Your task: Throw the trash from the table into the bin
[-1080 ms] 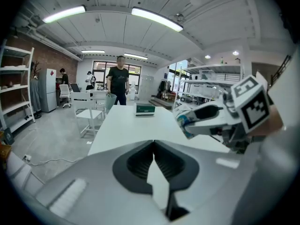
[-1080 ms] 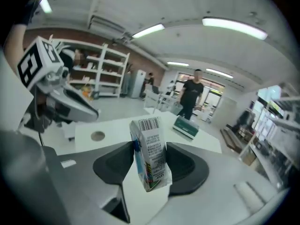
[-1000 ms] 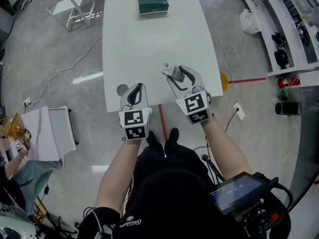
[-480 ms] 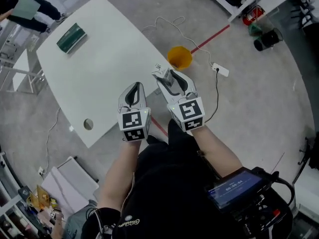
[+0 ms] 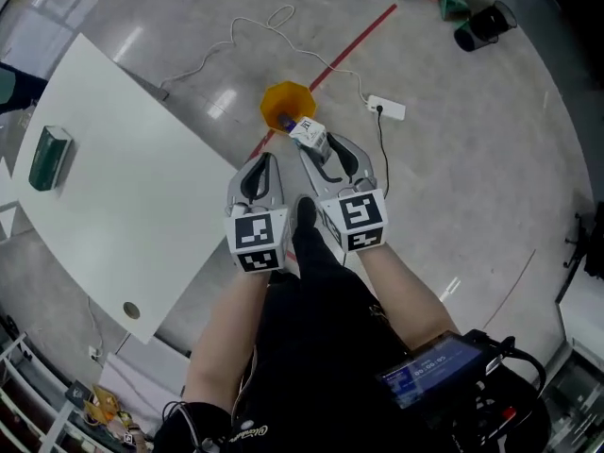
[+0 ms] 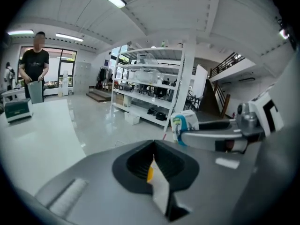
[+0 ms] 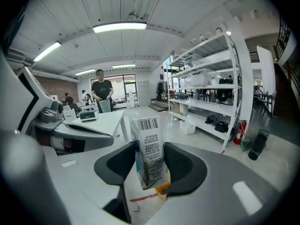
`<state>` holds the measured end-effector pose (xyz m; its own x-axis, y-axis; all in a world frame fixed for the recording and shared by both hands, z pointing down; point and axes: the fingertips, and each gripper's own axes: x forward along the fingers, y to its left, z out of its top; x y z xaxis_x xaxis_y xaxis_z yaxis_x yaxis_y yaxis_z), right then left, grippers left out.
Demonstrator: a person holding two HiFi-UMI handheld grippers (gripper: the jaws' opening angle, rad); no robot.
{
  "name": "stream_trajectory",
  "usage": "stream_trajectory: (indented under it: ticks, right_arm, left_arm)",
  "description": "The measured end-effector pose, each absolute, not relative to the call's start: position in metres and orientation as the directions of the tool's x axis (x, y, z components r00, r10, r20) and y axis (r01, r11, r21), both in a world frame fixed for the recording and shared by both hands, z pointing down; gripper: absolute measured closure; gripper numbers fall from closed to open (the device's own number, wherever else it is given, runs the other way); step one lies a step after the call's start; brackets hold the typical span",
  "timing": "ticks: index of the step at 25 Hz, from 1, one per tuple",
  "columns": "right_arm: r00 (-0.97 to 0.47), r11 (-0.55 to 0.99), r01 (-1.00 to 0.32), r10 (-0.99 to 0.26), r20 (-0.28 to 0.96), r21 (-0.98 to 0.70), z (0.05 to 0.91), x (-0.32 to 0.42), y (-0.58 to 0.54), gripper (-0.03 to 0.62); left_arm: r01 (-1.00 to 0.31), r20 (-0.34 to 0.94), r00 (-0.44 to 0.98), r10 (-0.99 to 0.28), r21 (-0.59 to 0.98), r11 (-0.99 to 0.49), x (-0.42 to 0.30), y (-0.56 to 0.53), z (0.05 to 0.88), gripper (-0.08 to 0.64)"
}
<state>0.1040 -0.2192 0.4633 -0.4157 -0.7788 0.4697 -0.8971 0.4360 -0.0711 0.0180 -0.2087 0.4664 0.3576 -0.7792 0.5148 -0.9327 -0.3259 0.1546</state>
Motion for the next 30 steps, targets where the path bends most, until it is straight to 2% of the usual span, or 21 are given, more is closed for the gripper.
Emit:
stream_trajectory:
  ticks: [6, 13, 15, 16, 17, 18, 23, 25, 27, 30]
  right_arm:
    - [-0.419, 0.430, -0.896, -0.735, 0.534, -0.111, 0.543, 0.120, -0.282, 0.394]
    - [-0.398, 0.431, -0.898, -0.698, 0.595, -0.095, 0.645, 0.113, -0.364, 0.385]
    - [-0.384, 0.437, -0.897, -0.687, 0.617, -0.071, 0.670, 0.110, -0.376, 0.375]
    - [-0.379, 0.440, -0.896, -0.681, 0.627, -0.063, 0.679, 0.110, -0.380, 0.335]
    - [-0.377, 0.444, -0.894, -0.676, 0.633, -0.057, 0.686, 0.109, -0.383, 0.299]
    - [-0.377, 0.449, -0.892, -0.673, 0.636, -0.053, 0.690, 0.108, -0.384, 0.293]
    - [-0.391, 0.454, -0.889, -0.685, 0.614, -0.061, 0.677, 0.107, -0.380, 0.298]
    - [-0.402, 0.456, -0.887, -0.698, 0.592, -0.065, 0.661, 0.106, -0.377, 0.315]
    - [-0.405, 0.451, -0.890, -0.723, 0.560, -0.063, 0.638, 0.106, -0.375, 0.359]
    - [-0.393, 0.432, -0.901, -0.773, 0.498, -0.040, 0.593, 0.107, -0.367, 0.538]
  left_arm:
    - [-0.944, 0.577, 0.330, -0.747, 0.177, -0.280, 0.037, -0.261, 0.528, 0.551]
    - [-0.957, 0.611, 0.291, -0.736, 0.179, -0.230, 0.041, -0.288, 0.556, 0.551]
    - [-0.958, 0.616, 0.287, -0.734, 0.184, -0.220, 0.039, -0.289, 0.558, 0.551]
    - [-0.959, 0.615, 0.284, -0.735, 0.184, -0.216, 0.038, -0.289, 0.559, 0.551]
    - [-0.960, 0.613, 0.281, -0.738, 0.183, -0.213, 0.036, -0.290, 0.559, 0.551]
    - [-0.961, 0.611, 0.277, -0.742, 0.181, -0.210, 0.033, -0.291, 0.558, 0.551]
    - [-0.967, 0.607, 0.254, -0.753, 0.170, -0.190, 0.022, -0.288, 0.557, 0.551]
    - [-0.969, 0.604, 0.248, -0.757, 0.165, -0.185, 0.021, -0.287, 0.555, 0.551]
    - [-0.969, 0.597, 0.246, -0.764, 0.161, -0.186, 0.020, -0.284, 0.549, 0.551]
    - [-0.968, 0.574, 0.252, -0.779, 0.156, -0.198, 0.019, -0.280, 0.534, 0.551]
